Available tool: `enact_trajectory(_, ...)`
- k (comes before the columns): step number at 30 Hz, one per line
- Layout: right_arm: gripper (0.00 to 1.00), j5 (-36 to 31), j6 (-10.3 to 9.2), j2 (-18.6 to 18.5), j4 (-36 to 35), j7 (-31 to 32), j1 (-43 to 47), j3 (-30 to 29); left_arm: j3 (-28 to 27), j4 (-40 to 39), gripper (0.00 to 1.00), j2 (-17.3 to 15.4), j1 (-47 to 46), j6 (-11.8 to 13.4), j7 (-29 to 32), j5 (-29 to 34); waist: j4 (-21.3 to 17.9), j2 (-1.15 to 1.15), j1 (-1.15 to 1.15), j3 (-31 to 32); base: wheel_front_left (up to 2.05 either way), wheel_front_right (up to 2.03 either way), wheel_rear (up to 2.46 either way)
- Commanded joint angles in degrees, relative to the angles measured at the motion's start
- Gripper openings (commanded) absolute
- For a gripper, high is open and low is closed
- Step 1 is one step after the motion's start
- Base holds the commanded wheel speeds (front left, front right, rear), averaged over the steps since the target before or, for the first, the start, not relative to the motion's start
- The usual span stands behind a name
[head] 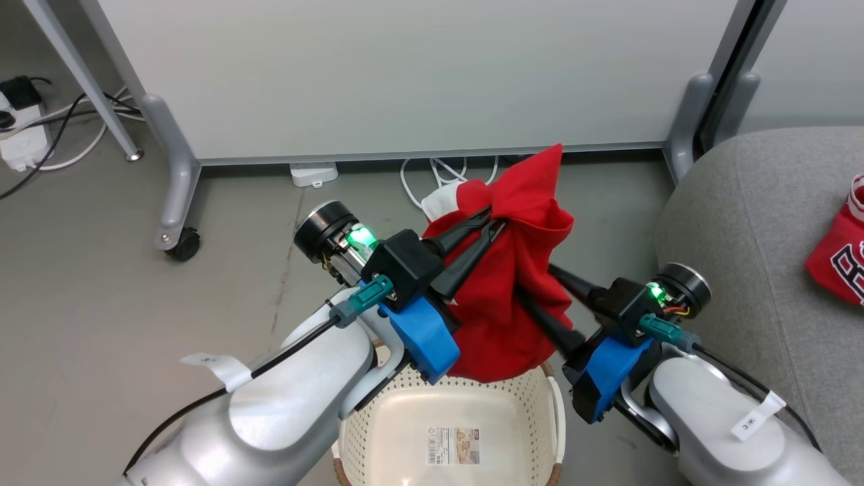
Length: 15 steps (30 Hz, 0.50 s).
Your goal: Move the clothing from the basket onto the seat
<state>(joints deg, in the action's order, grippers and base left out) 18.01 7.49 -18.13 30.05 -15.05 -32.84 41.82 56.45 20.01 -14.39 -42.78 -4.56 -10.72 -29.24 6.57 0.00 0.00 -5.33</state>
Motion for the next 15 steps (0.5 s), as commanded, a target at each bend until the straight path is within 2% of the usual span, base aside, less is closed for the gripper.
enact_trajectory(1, 0.00, 0.82, 0.01, -0.25, 0.26, -0.19, -1.11, 0.45, 0.00, 0.12, 0.00, -0.12, -0.82, 0.08, -0.33, -0.03, -0.01, 0.00, 0.00, 0.03, 0.00, 0.00, 0.00)
enact_trajectory(15, 0.00, 1.18, 0.01, 0.21, -0.80, -0.19, -1.67, 0.19, 0.42, 0.45, 0.00, -0.49, -1.04, 0.43, -0.72, -0.35, -0.57, 0.00, 0.00, -0.23, 0.00, 0.00, 0.00)
